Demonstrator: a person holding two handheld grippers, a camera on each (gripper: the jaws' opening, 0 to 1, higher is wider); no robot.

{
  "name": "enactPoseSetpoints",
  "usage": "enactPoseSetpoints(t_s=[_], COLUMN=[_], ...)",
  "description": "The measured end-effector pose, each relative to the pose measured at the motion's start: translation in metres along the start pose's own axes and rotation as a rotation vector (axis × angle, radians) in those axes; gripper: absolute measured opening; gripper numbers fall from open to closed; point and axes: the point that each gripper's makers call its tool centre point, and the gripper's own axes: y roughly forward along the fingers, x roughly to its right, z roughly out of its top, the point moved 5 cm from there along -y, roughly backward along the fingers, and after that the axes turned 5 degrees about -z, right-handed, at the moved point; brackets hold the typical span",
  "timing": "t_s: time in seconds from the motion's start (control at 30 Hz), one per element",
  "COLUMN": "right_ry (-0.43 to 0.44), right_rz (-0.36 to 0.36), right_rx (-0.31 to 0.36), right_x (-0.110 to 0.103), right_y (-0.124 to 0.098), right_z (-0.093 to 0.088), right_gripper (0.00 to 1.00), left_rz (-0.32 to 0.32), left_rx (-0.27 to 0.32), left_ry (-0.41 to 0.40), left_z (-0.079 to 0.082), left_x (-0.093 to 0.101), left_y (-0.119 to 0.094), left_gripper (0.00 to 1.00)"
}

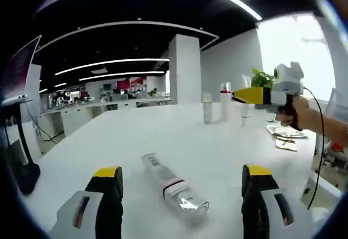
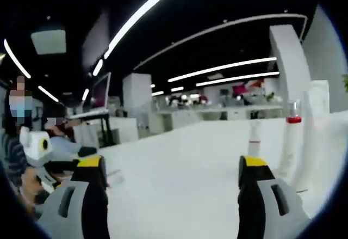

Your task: Arrange the skincare products in the storage area until every visible bottle or jar stands upright without overlapping.

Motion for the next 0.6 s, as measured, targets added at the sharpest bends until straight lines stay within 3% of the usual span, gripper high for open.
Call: enactPoseSetpoints(t_s=[0.17,0.27,0.37,0.4,0.47,0.6], right_ry=[-0.063,-0.074,-0.069,-0.07,-0.093,-0.101], right_rz=[-0.005,-0.009,-0.006,-0.009,-0.008,-0.01], right_rx=[0.064,0.047,0.028,0.031,0.038,0.064], right_x=[-0.011,-0.014,-0.017,-0.021,-0.026,-0.034], right_y=[-0.034,-0.049,-0.061,-0.07,-0.076,-0.085], right_z=[0.003,-0.006,-0.014,-0.016,-0.017,-0.014], right_gripper=[1.0,1.0,1.0,1.0,1.0,1.0], left_rz=[0.081,0.122,0.093,0.058,0.057,0.042], left_rx=[0.004,-0.015,-0.023,-0.008,-0.005,-0.074], left_ry=[0.048,0.079,0.044,-0.013,-0.021,-0.009], left_z=[-0.004,-0.008,-0.009,-0.008,-0.006,-0.01], left_x=[-0.002,-0.003,0.0,0.004,0.003,0.0], left_y=[-0.006,-0.008,-0.004,0.0,0.004,0.015], left_gripper=[0.84,0.83,0.78,0.78,0.74,0.59])
